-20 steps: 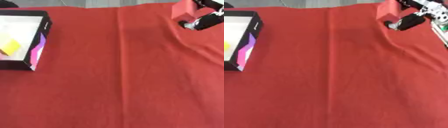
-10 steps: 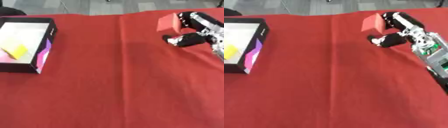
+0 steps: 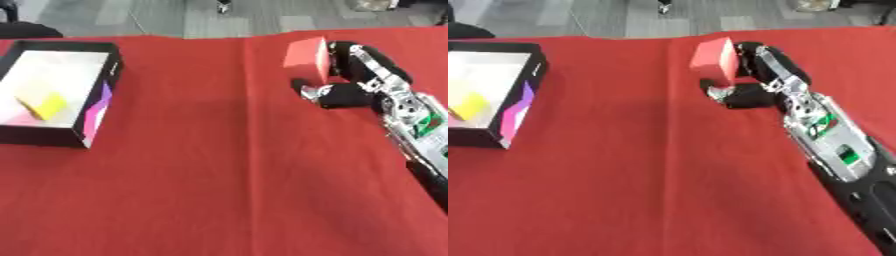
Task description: Pick up the objects with one hand, pass them to the other hand, and then place them into the box on the other side of the table.
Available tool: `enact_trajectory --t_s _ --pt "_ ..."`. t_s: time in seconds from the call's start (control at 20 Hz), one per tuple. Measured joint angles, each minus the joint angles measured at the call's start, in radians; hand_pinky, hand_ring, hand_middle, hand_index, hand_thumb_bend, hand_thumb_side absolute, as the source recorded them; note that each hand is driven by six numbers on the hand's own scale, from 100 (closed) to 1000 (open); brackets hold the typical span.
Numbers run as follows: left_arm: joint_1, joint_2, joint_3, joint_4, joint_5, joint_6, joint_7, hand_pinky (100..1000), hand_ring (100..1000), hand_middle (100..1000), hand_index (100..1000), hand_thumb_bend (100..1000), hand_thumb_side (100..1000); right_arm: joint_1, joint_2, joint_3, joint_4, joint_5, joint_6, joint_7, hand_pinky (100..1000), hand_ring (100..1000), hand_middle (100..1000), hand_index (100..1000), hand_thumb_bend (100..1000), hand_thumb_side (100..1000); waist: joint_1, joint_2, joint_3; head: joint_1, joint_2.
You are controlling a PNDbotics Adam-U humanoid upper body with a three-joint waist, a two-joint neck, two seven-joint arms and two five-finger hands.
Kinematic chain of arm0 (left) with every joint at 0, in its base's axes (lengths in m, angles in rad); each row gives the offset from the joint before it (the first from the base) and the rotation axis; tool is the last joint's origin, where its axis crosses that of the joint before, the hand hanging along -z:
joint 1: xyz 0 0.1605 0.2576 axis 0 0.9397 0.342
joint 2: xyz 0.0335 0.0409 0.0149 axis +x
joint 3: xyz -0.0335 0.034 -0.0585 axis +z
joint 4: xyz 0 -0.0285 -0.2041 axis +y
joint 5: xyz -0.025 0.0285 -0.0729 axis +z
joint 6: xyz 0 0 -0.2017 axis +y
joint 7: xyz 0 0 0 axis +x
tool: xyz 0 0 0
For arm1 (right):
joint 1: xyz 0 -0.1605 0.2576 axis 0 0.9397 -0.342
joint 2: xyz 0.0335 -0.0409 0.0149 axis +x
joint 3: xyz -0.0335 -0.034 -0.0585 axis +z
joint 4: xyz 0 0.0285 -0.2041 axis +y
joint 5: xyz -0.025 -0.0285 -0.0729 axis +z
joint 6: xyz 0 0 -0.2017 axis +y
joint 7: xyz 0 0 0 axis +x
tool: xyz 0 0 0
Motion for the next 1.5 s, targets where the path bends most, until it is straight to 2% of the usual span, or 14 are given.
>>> enact_trajectory --t_s 0.05,0.1,0.15,0.55,0.9,1.05,1.35,1.5 --pt "-0.005 0.004 -0.005 -0.001 -0.008 -0.002 -0.013 767 697 773 781 358 631 -0.006 0.014 0.011 0.0 0.0 -0.005 -0.009 795 587 547 596 100 100 0.0 -0.001 0.0 0.003 0.0" --pt "-0.009 0.009 -0.01 -0.004 -0.016 -0.004 -0.028 766 700 774 785 426 626 -0.013 0.027 0.022 0.0 0.001 -0.011 -0.018 793 586 546 596 189 100 0.0 -0.002 0.0 0.008 0.0" --pt "-0.014 0.014 -0.017 -0.006 -0.025 -0.006 -0.047 766 701 775 786 365 624 -0.02 0.04 0.034 0.001 0.007 -0.018 -0.025 792 586 547 596 100 100 0.0 -0.002 0.0 0.011 0.0" --pt "-0.1 0.053 -0.096 -0.057 -0.092 -0.014 -0.227 771 719 778 797 409 605 -0.075 0.121 0.114 0.062 0.079 -0.061 -0.042 794 590 550 600 100 100 -0.001 -0.011 0.013 0.011 0.001" --pt "-0.185 0.061 -0.202 -0.131 -0.132 0.0 -0.424 778 745 799 817 424 623 -0.118 0.17 0.171 0.139 0.103 -0.137 -0.054 800 594 554 604 100 100 -0.001 -0.019 0.021 -0.002 0.001" --pt "-0.209 0.054 -0.242 -0.152 -0.157 0.019 -0.503 809 789 846 850 457 628 -0.129 0.191 0.193 0.171 0.102 -0.152 -0.071 804 596 555 605 100 100 -0.001 -0.022 0.029 -0.006 0.001" --pt "-0.257 0.005 -0.323 -0.158 -0.241 0.054 -0.637 834 817 867 883 510 606 -0.142 0.221 0.233 0.213 0.096 -0.146 -0.117 812 603 562 610 100 100 -0.001 -0.024 0.042 -0.011 0.001" --pt "-0.271 -0.018 -0.359 -0.143 -0.295 0.051 -0.697 850 834 862 893 590 546 -0.146 0.231 0.25 0.224 0.096 -0.152 -0.128 812 602 561 609 100 100 -0.001 -0.024 0.045 -0.012 0.001"
